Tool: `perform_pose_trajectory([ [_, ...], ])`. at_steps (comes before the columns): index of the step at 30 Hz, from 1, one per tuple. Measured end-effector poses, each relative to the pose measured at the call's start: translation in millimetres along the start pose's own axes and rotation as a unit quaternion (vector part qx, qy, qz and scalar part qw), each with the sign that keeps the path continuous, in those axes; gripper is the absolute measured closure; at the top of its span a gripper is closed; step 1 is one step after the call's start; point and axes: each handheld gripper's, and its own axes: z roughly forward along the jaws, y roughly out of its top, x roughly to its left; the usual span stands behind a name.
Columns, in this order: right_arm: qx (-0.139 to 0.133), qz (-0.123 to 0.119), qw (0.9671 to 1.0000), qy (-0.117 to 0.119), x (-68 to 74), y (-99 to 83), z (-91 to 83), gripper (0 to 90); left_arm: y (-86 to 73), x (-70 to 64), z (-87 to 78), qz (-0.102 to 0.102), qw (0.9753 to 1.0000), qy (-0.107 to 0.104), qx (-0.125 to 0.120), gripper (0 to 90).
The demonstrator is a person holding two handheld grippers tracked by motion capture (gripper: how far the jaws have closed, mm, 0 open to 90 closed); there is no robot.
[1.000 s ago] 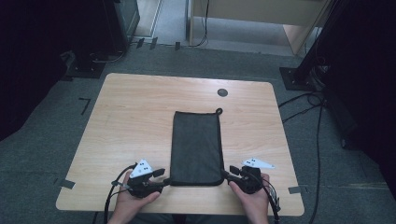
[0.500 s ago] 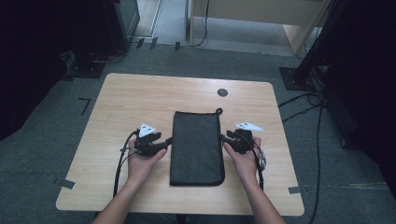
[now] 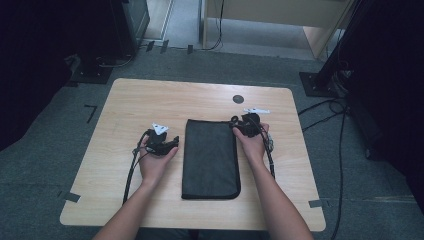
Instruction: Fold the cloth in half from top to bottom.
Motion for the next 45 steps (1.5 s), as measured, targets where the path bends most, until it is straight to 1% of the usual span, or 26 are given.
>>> perform_pose_trajectory([
  [3, 0.004, -0.004, 1.0, -0.004, -0.1, 0.4, 9.1, 52.3, 0.0, 1.7, 0.2, -0.003, 1.0, -0.006, 0.004, 44.0],
  [4, 0.007, -0.001, 1.0, 0.002, -0.4, -1.0, 11.4, 51.8, 0.1, 2.4, 0.3, -0.007, 0.9999, -0.008, 0.006, 44.0],
  [5, -0.003, -0.003, 1.0, 0.008, 0.2, -2.8, 12.6, 51.2, 0.1, 3.1, 0.7, -0.01, 0.9999, -0.01, 0.006, 44.0],
  [6, -0.007, -0.009, 0.9999, 0.007, 1.5, -4.0, 13.3, 51.2, 0.1, 3.5, 0.6, -0.011, 0.9998, -0.013, 0.007, 43.9],
  [9, -0.015, -0.035, 0.9993, -0.004, 6.1, -7.3, 14.5, 53.0, 0.6, 2.7, 1.4, -0.009, 0.9999, -0.01, 0.007, 44.0],
  [12, -0.014, -0.073, 0.997, -0.022, 11.8, -10.1, 14.4, 55.8, 2.0, 0.0, 3.2, 0.0, 0.9999, -0.003, 0.01, 44.0],
  [13, -0.013, -0.079, 0.9964, -0.026, 12.9, -10.4, 14.5, 56.8, 2.5, -0.9, 3.8, 0.001, 1.0, 0.0, 0.009, 43.9],
  [14, -0.012, -0.081, 0.9962, -0.03, 15.4, -11.2, 14.3, 59.6, 3.0, -1.3, 4.2, 0.001, 0.9999, 0.004, 0.009, 44.3],
  [16, -0.014, -0.092, 0.9952, -0.029, 17.5, -12.1, 14.3, 63.7, 5.7, -1.1, 4.6, -0.002, 1.0, 0.007, 0.007, 44.9],
  [18, -0.013, -0.089, 0.9957, -0.02, 16.5, -12.1, 13.9, 68.0, 11.7, -0.2, 7.7, -0.007, 1.0, -0.001, 0.003, 44.9],
  [19, -0.012, -0.086, 0.9961, -0.014, 15.4, -12.2, 13.5, 71.1, 14.3, -0.1, 9.5, -0.006, 1.0, -0.004, 0.005, 44.9],
  [21, -0.011, -0.085, 0.9963, -0.007, 14.6, -12.0, 13.4, 74.5, 22.7, -1.3, 14.9, -0.001, 1.0, -0.007, 0.004, 44.5],
  [22, -0.011, -0.085, 0.9963, -0.004, 14.4, -12.0, 13.5, 75.6, 27.1, -2.2, 17.9, 0.001, 0.9999, -0.012, 0.005, 44.4],
  [25, -0.011, -0.084, 0.9964, -0.002, 13.9, -12.0, 13.4, 76.3, 39.8, -7.6, 28.7, 0.017, 0.9997, -0.014, 0.006, 44.2],
  [26, -0.011, -0.084, 0.9964, -0.001, 13.8, -12.0, 13.4, 76.6, 44.8, -10.3, 33.2, 0.024, 0.9995, -0.017, 0.008, 44.1],
  [29, -0.01, -0.08, 0.9967, 0.004, 13.0, -11.7, 13.2, 77.5, 54.3, -16.1, 43.3, 0.034, 0.999, -0.026, 0.009, 43.6],
  [31, -0.009, -0.076, 0.997, 0.005, 12.6, -11.7, 13.1, 77.8, 59.7, -18.8, 50.7, 0.032, 0.9988, -0.033, 0.014, 43.5],
  [32, -0.009, -0.076, 0.997, 0.006, 12.5, -11.7, 13.0, 77.9, 61.7, -20.1, 54.3, 0.027, 0.9988, -0.038, 0.017, 43.5],
  [34, -0.009, -0.076, 0.997, 0.006, 12.4, -11.6, 13.0, 78.0, 64.7, -21.9, 59.5, 0.02, 0.9987, -0.04, 0.023, 43.4],
  [36, -0.01, -0.083, 0.9965, 0.002, 13.4, -11.9, 13.1, 78.1, 66.1, -24.2, 62.8, 0.017, 0.9985, -0.043, 0.027, 44.6],
  [39, -0.011, -0.087, 0.9962, -0.002, 15.0, -12.3, 13.1, 78.2, 64.7, -27.6, 67.8, 0.023, 0.9983, -0.034, 0.041, 46.8],
  [41, -0.011, -0.087, 0.9962, -0.001, 14.9, -12.3, 13.1, 78.3, 62.9, -28.3, 68.7, 0.026, 0.9984, -0.032, 0.039, 47.8],
  [42, -0.011, -0.086, 0.9962, -0.001, 14.9, -12.2, 13.1, 78.2, 61.9, -29.3, 68.5, 0.026, 0.9984, -0.036, 0.034, 49.9],
  [43, -0.01, -0.086, 0.9962, -0.002, 15.2, -12.3, 13.0, 78.3, 60.5, -31.0, 68.1, 0.029, 0.9985, -0.036, 0.031, 53.2],
  [44, -0.01, -0.088, 0.9961, -0.004, 15.7, -12.5, 13.0, 78.3, 59.4, -32.1, 66.9, 0.038, 0.9983, -0.032, 0.03, 54.5],
  [45, -0.011, -0.091, 0.9958, -0.006, 15.9, -12.7, 13.0, 78.3, 58.2, -33.1, 65.7, 0.04, 0.9983, -0.03, 0.029, 54.8],
])
